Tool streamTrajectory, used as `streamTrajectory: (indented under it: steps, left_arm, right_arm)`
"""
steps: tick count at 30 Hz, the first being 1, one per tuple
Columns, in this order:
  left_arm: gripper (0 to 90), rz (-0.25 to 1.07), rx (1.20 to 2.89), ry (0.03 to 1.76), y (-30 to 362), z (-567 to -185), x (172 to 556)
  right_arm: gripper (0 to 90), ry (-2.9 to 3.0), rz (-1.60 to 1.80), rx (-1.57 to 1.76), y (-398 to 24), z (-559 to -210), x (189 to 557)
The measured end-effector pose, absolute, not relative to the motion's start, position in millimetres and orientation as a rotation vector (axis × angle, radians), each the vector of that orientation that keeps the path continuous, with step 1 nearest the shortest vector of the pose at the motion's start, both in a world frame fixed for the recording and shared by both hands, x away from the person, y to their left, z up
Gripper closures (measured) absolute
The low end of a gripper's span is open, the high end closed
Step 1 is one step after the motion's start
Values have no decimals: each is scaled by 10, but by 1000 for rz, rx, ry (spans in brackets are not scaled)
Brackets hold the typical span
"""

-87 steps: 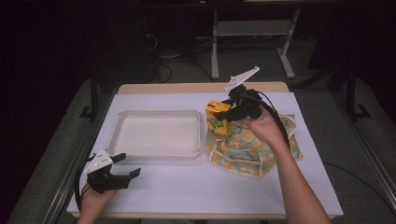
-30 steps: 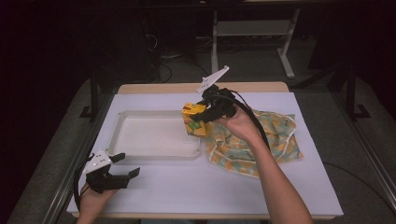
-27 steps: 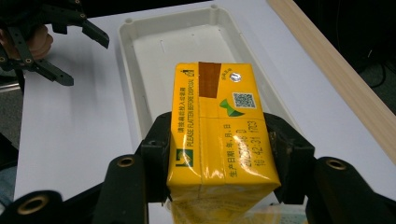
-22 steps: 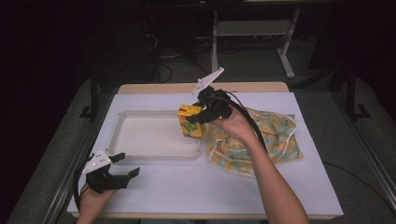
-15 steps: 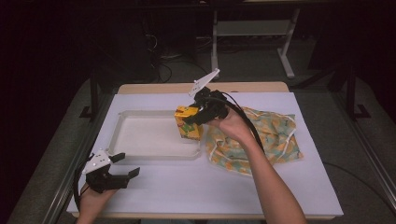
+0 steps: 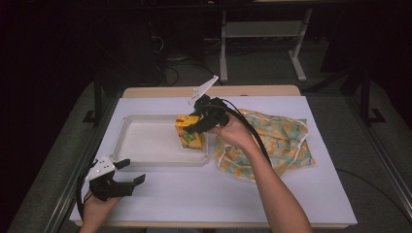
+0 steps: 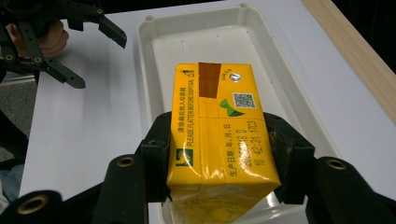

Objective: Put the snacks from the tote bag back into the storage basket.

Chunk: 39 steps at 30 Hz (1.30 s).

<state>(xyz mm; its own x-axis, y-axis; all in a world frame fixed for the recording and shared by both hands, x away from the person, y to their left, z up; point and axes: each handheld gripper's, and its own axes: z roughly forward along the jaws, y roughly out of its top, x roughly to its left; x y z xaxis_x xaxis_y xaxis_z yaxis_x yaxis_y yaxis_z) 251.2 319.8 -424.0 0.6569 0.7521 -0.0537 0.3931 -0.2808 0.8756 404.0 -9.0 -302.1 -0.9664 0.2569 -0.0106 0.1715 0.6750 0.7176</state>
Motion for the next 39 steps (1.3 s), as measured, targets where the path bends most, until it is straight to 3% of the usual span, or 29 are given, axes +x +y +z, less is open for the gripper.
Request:
streamTrajectory:
  steps: [39]
  left_arm:
    - [158, 463, 1920, 889, 3203, -4227, 2504]
  right_arm:
    - [488, 2857, 1110, 327, 228, -3511, 4073]
